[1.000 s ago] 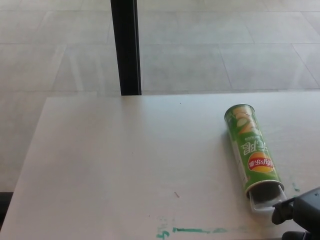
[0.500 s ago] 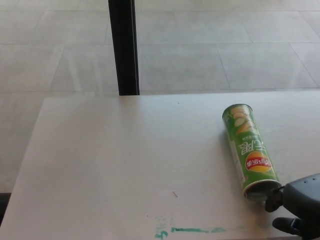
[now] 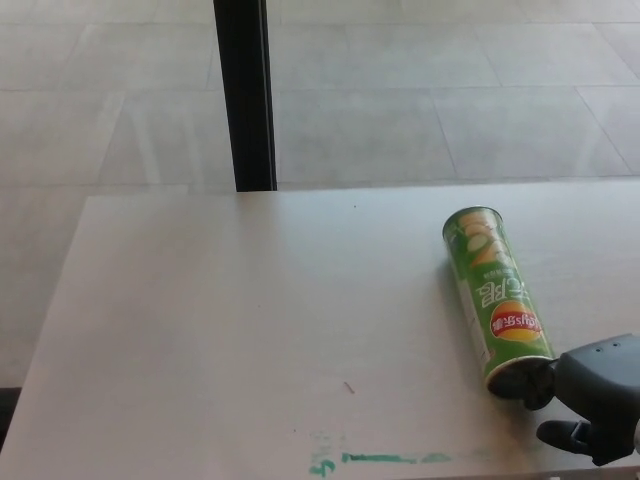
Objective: Use the right hand as a fist to push the chips tray inside its container kept in the middle of the desk
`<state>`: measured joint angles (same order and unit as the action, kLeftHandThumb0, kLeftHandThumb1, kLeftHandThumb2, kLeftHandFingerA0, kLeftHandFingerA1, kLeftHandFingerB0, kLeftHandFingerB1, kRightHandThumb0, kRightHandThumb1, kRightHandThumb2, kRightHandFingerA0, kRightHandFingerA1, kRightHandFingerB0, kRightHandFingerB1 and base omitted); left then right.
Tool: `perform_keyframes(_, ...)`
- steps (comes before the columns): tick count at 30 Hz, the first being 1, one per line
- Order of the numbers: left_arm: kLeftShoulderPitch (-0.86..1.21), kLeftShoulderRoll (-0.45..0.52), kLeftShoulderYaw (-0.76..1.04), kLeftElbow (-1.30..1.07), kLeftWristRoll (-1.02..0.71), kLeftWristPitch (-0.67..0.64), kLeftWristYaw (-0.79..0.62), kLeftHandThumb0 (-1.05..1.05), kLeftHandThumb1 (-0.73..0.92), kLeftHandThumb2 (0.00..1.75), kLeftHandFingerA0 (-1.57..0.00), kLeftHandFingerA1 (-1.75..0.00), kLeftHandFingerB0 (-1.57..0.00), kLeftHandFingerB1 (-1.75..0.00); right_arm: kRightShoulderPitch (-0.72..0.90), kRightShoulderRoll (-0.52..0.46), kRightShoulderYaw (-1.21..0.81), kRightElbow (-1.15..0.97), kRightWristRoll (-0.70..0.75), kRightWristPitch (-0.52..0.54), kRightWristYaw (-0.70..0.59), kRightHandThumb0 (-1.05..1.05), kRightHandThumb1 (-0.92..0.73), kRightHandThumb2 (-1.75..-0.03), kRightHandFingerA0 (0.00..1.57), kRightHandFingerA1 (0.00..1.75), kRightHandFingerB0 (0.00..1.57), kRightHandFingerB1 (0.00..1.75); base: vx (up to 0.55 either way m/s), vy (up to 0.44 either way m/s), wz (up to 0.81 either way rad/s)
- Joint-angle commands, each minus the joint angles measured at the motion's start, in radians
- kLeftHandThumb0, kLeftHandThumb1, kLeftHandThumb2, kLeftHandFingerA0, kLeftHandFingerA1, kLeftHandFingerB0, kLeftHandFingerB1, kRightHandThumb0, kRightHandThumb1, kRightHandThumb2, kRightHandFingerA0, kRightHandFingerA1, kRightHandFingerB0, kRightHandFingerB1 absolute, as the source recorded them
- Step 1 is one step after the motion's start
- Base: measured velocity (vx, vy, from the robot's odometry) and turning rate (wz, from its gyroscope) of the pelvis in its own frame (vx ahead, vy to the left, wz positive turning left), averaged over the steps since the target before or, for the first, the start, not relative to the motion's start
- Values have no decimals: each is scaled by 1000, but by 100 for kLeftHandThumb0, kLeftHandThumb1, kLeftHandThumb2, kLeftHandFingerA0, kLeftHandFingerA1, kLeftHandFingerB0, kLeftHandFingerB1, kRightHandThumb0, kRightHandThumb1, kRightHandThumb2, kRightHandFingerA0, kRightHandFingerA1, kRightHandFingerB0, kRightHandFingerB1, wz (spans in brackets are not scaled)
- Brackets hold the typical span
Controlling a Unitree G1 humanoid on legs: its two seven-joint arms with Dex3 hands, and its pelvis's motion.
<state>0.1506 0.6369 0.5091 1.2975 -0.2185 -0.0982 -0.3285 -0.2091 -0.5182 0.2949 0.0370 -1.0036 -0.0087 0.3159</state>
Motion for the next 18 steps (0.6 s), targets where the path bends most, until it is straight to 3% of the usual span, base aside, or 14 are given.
perform_keyframes(1, 0, 14, 1, 4, -3, -11, 4, -63, 70, 60, -51, -56, -45, -42, -32, -13, -4, -4, 1, 23, -18, -70, -85, -67, 75, 129, 48, 42, 0, 0, 0)
perform_keyframes(7, 5, 15, -7, -4, 0, -17, 2, -63, 72, 61, -51, -59, -44, -42, -14, -15, -8, -27, 3, 33, -17, -71, -85, -68, 76, 143, 44, 40, 0, 0, 0)
perform_keyframes(15, 1, 8, 8, 4, -18, -3, 8, -61, 70, 62, -48, -56, -43, -43, 1, -49, -35, -59, 11, 22, -28, -71, -83, -70, 77, 146, 40, 39, 0, 0, 0)
perform_keyframes(16, 10, 9, 2, 1, -10, -17, -2, -65, 71, 61, -50, -57, -44, -43, 39, -80, -67, -119, 46, 2, -9, -71, -85, -68, 80, 135, 44, 40, 0, 0, 0)
perform_keyframes(18, 9, 13, 0, -1, -8, -12, -7, -64, 70, 62, -48, -57, -43, -43, 65, -96, -85, -154, 61, -8, -7, -71, -85, -67, 83, 129, 48, 42, 0, 0, 0)
